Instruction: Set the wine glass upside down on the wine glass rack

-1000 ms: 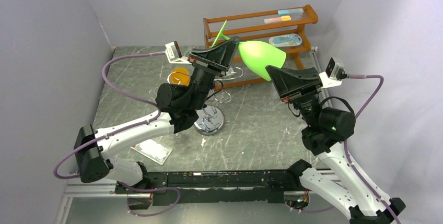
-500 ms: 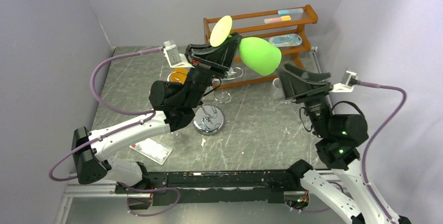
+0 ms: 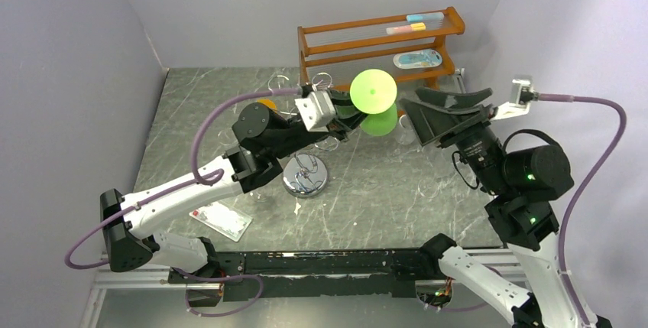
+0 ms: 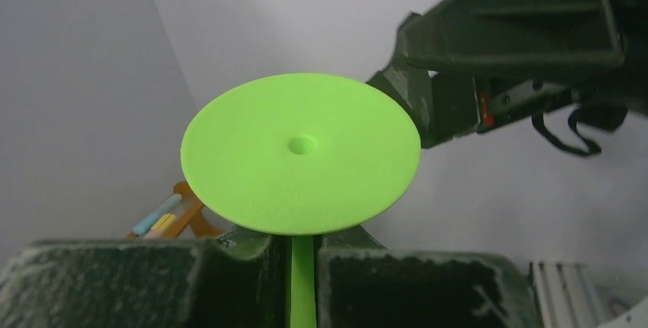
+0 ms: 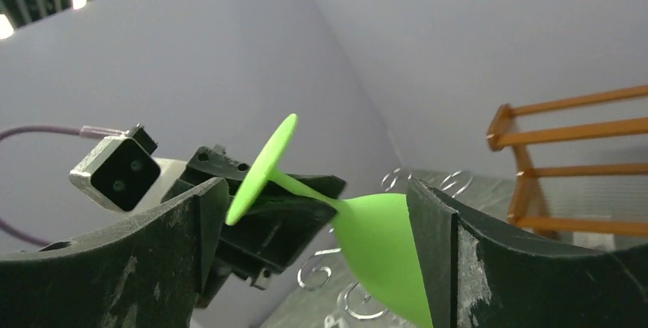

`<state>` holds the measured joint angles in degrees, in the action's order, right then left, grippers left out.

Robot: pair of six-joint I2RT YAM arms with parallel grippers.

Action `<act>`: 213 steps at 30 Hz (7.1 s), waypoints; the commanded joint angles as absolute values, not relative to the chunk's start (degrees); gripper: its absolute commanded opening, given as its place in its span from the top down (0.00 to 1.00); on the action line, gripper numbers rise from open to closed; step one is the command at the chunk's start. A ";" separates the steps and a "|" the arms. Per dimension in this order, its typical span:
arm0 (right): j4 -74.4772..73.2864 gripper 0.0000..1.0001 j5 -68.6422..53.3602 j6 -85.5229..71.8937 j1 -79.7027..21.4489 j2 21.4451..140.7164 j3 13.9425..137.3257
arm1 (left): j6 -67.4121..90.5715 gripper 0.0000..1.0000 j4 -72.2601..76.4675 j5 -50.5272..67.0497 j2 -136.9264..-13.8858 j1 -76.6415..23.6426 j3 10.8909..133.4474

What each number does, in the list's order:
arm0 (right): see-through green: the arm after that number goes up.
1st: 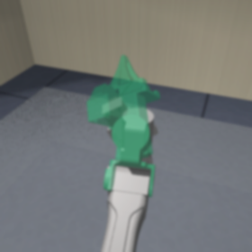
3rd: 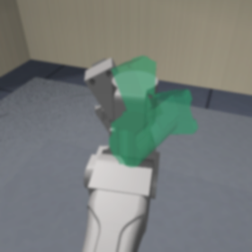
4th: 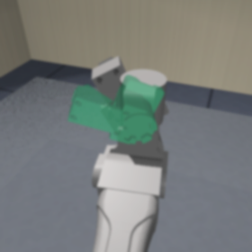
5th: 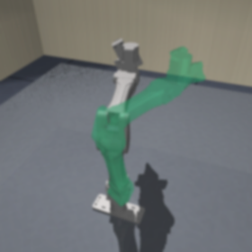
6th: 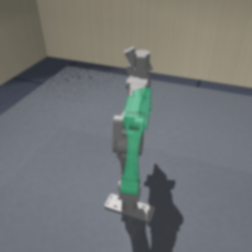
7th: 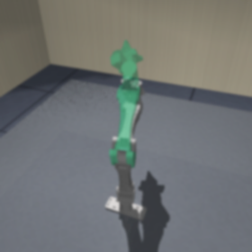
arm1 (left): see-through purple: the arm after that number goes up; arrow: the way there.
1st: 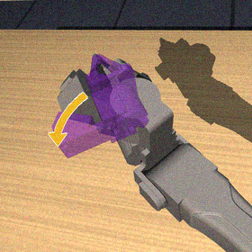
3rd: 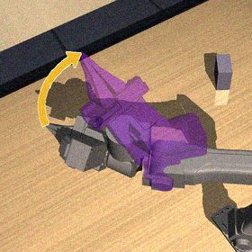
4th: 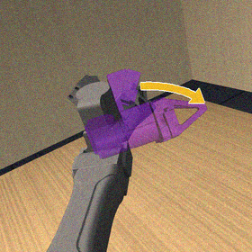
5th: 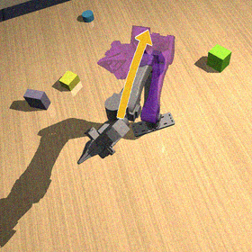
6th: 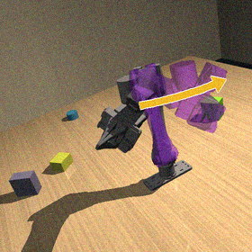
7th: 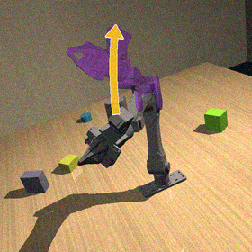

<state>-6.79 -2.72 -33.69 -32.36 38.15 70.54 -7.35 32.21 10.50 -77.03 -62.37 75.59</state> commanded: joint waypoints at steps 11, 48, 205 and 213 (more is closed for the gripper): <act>-19.50 0.55 -9.21 -50.43 -32.64 42.25 74.18 | -22.53 0.95 22.84 18.71 -76.90 -63.02 75.09; -15.74 1.00 9.05 -56.47 -32.53 59.10 79.26 | 9.07 0.04 -7.61 -21.76 -57.41 -62.93 75.47; -32.38 0.95 16.21 -22.62 -16.83 83.09 69.24 | 20.82 0.03 -36.83 -18.33 -37.81 -62.93 69.68; -32.47 1.00 15.71 -24.00 -16.92 75.74 69.50 | 21.54 0.03 -32.71 -16.54 -38.32 -62.93 71.11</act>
